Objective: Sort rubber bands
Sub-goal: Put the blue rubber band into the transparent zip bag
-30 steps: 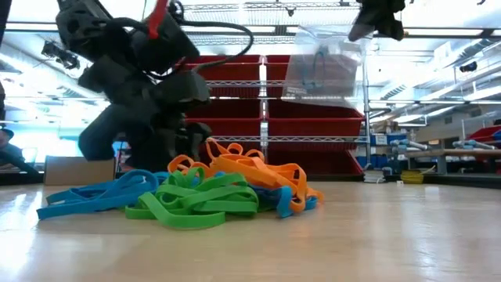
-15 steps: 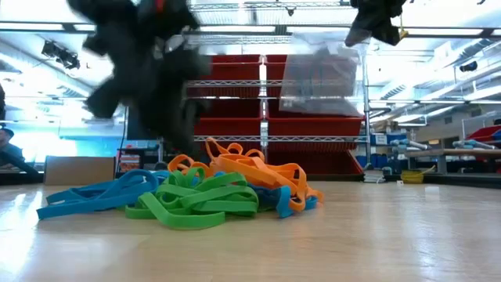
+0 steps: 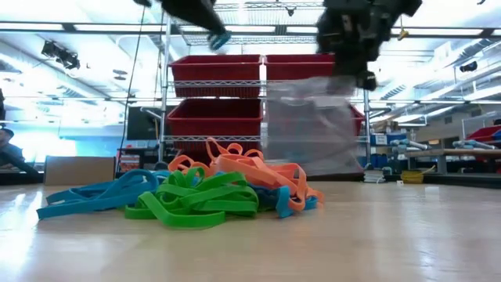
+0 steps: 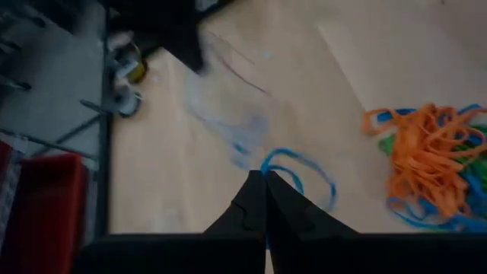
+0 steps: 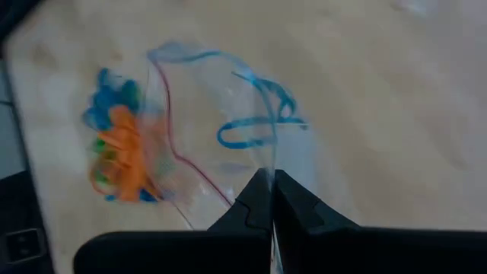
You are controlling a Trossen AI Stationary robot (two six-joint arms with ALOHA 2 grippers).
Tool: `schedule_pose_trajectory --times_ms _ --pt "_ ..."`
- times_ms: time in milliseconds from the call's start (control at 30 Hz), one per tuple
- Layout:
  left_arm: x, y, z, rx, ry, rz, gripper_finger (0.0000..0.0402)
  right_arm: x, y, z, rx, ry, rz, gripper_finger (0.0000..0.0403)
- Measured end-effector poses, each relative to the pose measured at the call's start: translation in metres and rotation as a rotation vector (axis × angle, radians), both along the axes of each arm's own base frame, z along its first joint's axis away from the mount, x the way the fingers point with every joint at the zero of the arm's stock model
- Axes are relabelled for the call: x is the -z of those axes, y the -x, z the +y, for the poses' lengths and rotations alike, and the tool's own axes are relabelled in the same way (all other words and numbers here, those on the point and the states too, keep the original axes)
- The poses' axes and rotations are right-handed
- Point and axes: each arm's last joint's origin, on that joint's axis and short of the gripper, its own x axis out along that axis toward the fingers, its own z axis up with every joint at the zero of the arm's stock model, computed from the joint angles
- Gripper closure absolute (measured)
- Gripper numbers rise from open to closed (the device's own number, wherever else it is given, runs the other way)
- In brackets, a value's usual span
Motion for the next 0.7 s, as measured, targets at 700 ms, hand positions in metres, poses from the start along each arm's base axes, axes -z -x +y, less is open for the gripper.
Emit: schedule_pose_trajectory --times_ms 700 --pt "0.023 -0.036 -0.001 0.002 -0.046 0.121 0.0401 0.018 -0.083 0.004 -0.07 -0.044 -0.024 0.0403"
